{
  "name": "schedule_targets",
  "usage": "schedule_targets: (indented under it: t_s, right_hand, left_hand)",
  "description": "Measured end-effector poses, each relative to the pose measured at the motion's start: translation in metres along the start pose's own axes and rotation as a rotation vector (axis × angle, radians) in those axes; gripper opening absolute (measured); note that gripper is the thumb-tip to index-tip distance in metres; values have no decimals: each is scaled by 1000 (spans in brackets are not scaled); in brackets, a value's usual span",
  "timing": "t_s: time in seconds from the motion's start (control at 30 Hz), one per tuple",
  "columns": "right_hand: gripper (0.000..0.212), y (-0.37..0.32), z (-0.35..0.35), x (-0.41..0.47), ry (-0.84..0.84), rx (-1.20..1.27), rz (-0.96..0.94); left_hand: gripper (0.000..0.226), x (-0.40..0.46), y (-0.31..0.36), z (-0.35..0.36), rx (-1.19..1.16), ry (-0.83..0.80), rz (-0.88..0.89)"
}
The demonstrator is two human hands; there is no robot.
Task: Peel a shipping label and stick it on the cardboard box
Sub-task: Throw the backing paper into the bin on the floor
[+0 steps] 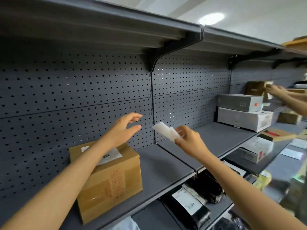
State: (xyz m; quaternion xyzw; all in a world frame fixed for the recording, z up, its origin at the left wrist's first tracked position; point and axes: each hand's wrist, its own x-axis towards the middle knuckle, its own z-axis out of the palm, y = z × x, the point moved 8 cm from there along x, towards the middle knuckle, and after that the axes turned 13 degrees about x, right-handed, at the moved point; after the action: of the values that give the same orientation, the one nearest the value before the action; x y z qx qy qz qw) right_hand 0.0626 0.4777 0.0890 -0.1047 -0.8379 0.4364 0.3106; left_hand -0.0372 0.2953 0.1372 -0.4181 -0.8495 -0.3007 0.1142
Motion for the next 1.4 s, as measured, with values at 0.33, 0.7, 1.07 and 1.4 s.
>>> schedule_targets:
  t_s: [0.33,0.7,1.07,1.4]
  right_hand:
    - [34,15,-130,-46,237,-63,32]
    - [33,89,-305,-103,424,-181,148]
    - [33,165,-442,-157,584,-208,270]
    - [30,287,-457,-198,611,-187,503]
  left_hand:
    - [34,11,105,74,-123,-119,164]
    - [34,47,254,189,-241,-229,331]
    - [33,78,378,310,-400,-376,417]
    - [31,71,392,446,-494,-623,375]
